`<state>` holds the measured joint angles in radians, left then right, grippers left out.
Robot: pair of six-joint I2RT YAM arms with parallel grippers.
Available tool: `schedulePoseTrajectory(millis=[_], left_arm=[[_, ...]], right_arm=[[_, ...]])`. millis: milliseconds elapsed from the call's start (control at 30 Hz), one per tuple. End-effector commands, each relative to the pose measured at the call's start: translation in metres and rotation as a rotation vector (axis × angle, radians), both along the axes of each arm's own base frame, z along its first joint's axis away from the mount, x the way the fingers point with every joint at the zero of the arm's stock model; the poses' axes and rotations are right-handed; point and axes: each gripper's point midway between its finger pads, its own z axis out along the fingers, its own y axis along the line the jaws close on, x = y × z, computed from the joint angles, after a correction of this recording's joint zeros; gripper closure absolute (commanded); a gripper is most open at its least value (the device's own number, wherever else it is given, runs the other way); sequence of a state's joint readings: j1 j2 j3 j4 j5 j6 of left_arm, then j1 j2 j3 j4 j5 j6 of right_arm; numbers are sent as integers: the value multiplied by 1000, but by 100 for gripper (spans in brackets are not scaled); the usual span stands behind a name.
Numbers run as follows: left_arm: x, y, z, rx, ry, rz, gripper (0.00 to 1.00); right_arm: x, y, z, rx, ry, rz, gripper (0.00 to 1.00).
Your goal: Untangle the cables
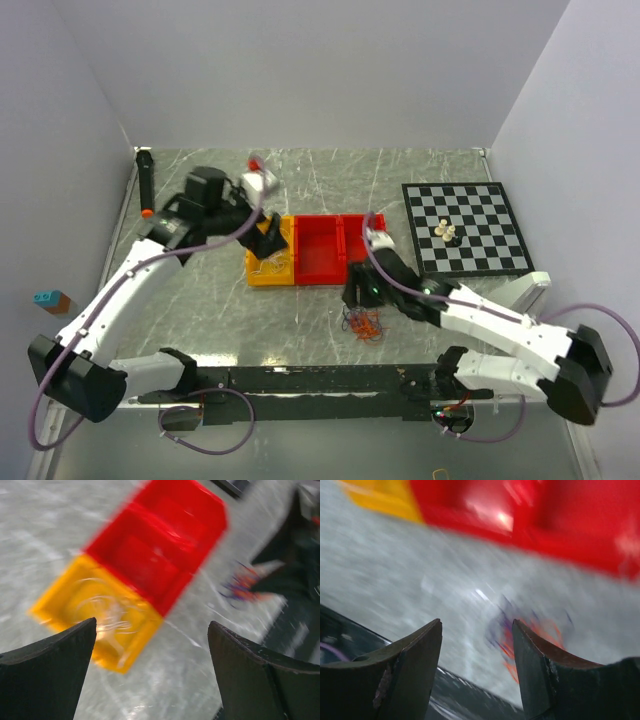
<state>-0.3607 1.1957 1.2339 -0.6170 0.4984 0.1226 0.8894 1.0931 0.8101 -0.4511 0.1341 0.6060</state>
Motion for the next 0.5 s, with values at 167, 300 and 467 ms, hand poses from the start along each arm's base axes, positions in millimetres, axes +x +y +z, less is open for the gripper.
schedulePoseTrajectory(millis=[167,300,467], left_arm=[[-86,-98,-49,39,50,-457,1],[-104,-126,-76,87,107,-560,5],[-121,-146,-107,192,69,-688,2]], right_arm=[[-52,-75,-49,106,123,-291,42],[-59,-79,-61,132,148,-307,45],[-56,-79,-68,82,155,-308,52]])
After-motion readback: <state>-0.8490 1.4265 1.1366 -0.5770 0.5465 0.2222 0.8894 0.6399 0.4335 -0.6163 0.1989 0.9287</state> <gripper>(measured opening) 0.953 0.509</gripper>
